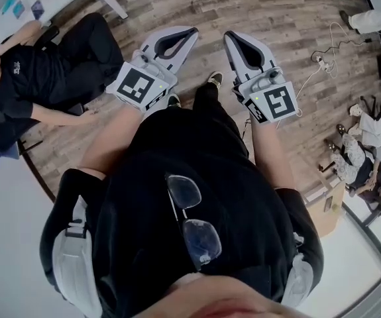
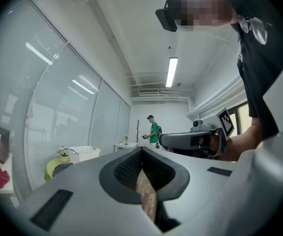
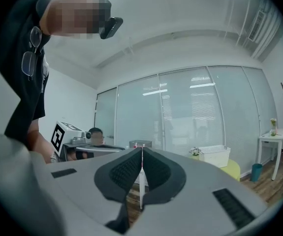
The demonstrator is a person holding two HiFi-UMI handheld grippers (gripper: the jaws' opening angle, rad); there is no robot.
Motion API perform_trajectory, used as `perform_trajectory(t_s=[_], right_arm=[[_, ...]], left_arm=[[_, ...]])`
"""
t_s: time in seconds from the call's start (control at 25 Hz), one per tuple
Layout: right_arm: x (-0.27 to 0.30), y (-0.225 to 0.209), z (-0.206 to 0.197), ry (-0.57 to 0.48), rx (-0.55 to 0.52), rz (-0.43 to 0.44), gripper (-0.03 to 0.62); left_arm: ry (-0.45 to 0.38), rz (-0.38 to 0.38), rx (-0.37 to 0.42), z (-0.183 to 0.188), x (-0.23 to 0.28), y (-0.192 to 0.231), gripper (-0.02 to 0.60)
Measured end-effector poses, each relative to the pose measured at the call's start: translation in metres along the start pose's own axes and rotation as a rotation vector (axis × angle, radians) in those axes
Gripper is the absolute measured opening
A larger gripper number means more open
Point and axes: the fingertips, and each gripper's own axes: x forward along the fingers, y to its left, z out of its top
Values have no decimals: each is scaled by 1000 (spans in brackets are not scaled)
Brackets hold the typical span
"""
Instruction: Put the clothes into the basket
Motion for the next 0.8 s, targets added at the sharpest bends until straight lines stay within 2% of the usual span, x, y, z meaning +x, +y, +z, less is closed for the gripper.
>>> perform_trajectory(t_s=[0.32, 0.8], right_arm=[[26, -70, 11, -19, -26, 56, 26], [32, -176, 14, -10, 5, 168, 25]], left_arm=[[-8, 40, -2, 8, 62, 32, 9], [5, 96, 2, 18, 174, 47, 9]])
